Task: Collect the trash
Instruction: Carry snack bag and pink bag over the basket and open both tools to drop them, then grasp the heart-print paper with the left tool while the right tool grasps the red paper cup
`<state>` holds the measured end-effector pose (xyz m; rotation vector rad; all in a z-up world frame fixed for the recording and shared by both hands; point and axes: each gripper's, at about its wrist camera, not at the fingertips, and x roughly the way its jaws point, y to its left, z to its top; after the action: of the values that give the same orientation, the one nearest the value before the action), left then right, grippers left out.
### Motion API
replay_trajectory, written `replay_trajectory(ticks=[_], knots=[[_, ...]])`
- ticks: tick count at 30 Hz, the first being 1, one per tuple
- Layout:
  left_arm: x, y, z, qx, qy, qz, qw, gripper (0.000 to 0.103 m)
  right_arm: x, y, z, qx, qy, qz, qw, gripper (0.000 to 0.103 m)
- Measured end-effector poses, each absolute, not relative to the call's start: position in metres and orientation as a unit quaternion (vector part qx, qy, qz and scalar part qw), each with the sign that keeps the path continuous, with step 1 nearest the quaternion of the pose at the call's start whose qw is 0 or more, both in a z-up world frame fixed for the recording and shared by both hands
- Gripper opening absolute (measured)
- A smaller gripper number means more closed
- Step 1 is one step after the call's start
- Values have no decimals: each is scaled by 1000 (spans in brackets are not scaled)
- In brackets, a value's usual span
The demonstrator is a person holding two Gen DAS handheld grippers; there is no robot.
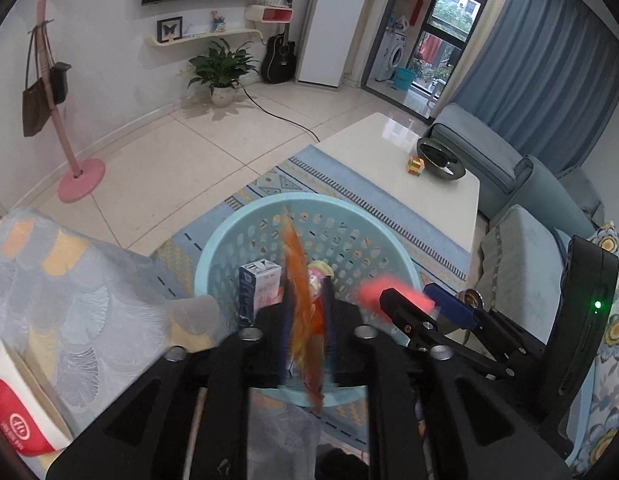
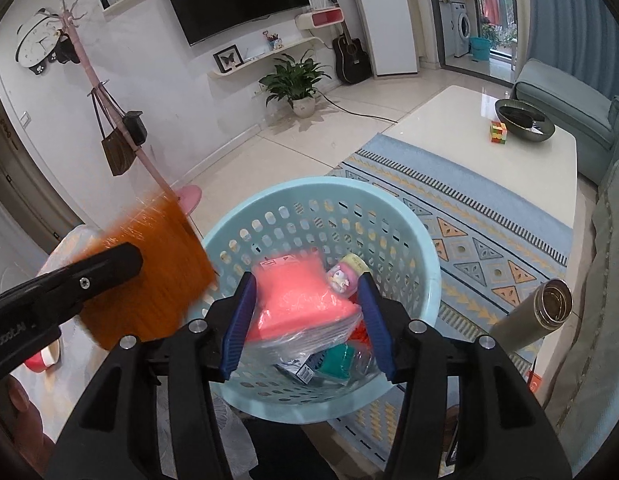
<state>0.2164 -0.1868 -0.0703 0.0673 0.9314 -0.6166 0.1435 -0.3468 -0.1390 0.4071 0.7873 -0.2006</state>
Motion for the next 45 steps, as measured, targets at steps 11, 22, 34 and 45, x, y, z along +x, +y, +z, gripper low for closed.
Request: replay_trajectory(ticks=[11,22,34,45], knots=[[187,-156,-42,13,412,-288,864,53,124,-334,-118,188,371,-87,905,59],[128,-80,8,-32,352,-262,898,61,94,-287,-66,146,333,-52,930,65],[74,48,9,-113,337,-183,916,69,81,-176,-33,52,319,32,946,79],[34,97,-81,-133,416,-130,890,79,112,-75,-60,-23,357,156,921,84]])
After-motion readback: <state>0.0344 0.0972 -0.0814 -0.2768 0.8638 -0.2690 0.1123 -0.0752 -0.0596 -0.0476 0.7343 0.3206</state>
